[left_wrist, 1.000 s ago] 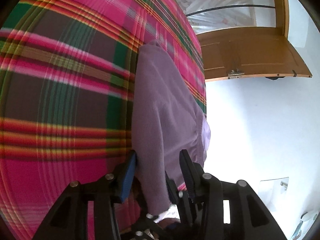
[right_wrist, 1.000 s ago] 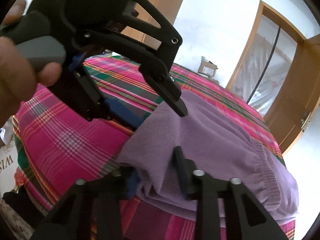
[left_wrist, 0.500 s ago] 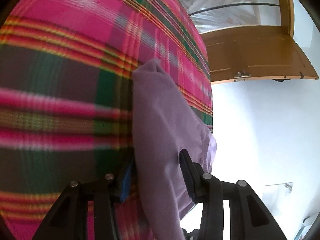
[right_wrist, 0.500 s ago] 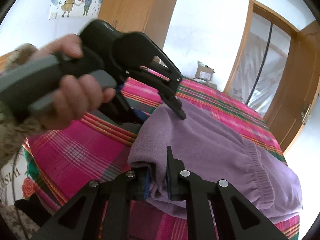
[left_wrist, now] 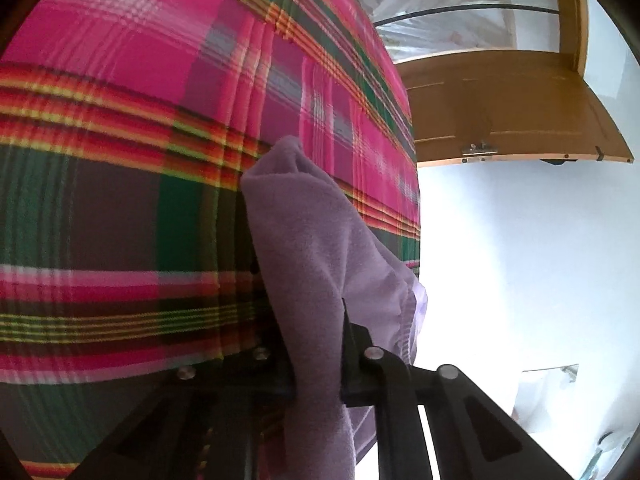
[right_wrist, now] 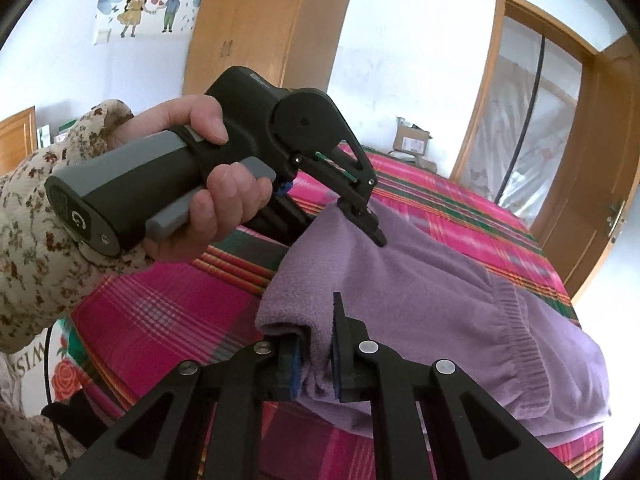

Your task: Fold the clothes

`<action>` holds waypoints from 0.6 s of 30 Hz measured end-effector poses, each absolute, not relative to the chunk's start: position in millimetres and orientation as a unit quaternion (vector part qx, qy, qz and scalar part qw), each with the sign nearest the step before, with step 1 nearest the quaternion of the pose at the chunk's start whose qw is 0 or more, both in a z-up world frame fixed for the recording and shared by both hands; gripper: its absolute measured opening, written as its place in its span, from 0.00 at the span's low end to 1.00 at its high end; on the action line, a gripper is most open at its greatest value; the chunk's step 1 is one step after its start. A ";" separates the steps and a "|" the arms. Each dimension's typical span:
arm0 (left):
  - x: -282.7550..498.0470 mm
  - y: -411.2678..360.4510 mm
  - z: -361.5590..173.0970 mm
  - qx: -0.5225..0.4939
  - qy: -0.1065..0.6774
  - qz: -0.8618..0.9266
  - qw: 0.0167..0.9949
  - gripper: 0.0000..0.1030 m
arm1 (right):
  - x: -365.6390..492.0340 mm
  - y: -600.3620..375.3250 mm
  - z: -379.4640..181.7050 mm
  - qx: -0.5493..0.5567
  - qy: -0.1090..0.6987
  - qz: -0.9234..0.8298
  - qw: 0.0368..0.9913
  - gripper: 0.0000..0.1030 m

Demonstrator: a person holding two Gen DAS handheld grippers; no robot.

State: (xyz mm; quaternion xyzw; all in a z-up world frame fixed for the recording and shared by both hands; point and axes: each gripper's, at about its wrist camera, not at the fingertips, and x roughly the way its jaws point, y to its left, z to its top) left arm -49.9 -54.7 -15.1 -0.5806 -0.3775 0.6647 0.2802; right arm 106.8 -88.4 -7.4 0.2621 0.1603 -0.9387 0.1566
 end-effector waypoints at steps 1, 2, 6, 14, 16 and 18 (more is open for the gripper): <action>-48.0 -55.9 -13.2 -0.578 -0.375 0.669 0.280 0.12 | 107.9 -90.5 -6.6 0.263 0.160 -0.938 0.158 0.10; -47.5 -58.4 -10.8 -0.575 -0.374 0.672 0.278 0.12 | 108.0 -93.0 -5.7 0.264 0.160 -0.938 0.160 0.10; -29.1 -75.2 4.9 -0.566 -0.360 0.690 0.271 0.12 | 103.5 -102.8 -2.6 0.259 0.167 -0.936 0.170 0.10; -36.7 -87.8 23.7 -0.545 -0.363 0.708 0.265 0.11 | 97.9 -124.2 4.1 0.253 0.178 -0.930 0.200 0.10; -33.8 -100.3 27.2 -0.540 -0.366 0.712 0.259 0.11 | 98.1 -133.3 6.8 0.247 0.184 -0.927 0.212 0.10; -30.2 -113.6 29.8 -0.537 -0.367 0.716 0.253 0.11 | 98.3 -142.4 8.1 0.246 0.188 -0.923 0.227 0.10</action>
